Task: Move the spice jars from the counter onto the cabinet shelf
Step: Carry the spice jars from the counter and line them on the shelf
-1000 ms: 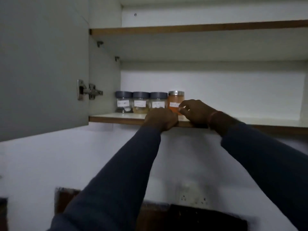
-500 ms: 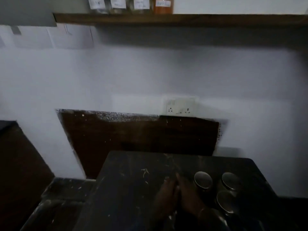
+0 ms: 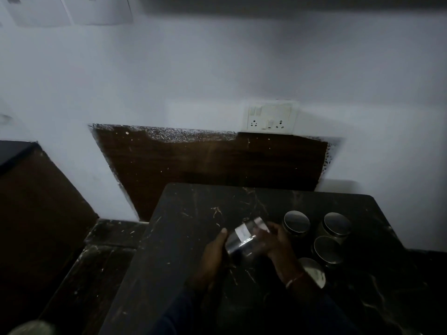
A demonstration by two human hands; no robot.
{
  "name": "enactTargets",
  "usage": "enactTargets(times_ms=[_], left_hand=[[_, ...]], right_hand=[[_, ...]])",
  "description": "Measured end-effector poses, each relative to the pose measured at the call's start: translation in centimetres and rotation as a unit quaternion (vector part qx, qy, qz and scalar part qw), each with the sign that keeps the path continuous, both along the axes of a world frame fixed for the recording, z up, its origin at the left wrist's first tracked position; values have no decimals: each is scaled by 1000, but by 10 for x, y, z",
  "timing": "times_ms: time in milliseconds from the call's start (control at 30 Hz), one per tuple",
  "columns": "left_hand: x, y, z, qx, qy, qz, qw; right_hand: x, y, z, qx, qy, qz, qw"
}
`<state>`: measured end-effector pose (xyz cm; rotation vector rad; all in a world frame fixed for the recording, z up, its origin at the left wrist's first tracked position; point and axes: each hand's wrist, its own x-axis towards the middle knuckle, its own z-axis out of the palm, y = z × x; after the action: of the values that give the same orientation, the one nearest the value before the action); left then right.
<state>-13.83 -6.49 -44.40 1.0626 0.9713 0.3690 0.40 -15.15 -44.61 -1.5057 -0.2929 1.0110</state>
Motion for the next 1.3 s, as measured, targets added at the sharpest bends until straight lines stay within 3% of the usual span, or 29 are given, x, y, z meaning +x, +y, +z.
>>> enactTargets(times_ms=[100, 167, 333, 400, 1067, 1300], left_hand=[[-3, 4, 17, -81, -34, -27, 996], [4, 0, 22, -73, -43, -31, 996], [14, -18, 27, 125, -46, 23, 991], [15, -22, 22, 145, -53, 19, 988], [15, -9, 26, 56, -31, 22, 998], [16, 23, 77, 242, -109, -26, 964]], right_hand=[[0, 6, 9, 74, 23, -11, 997], [-3, 12, 10, 98, 67, -39, 992], [-9, 13, 14, 90, 66, -18, 994], [-10, 11, 15, 81, 61, -4, 995], [-7, 6, 32, 26, 15, 36, 999], [17, 31, 115, 110, -41, 113, 987]])
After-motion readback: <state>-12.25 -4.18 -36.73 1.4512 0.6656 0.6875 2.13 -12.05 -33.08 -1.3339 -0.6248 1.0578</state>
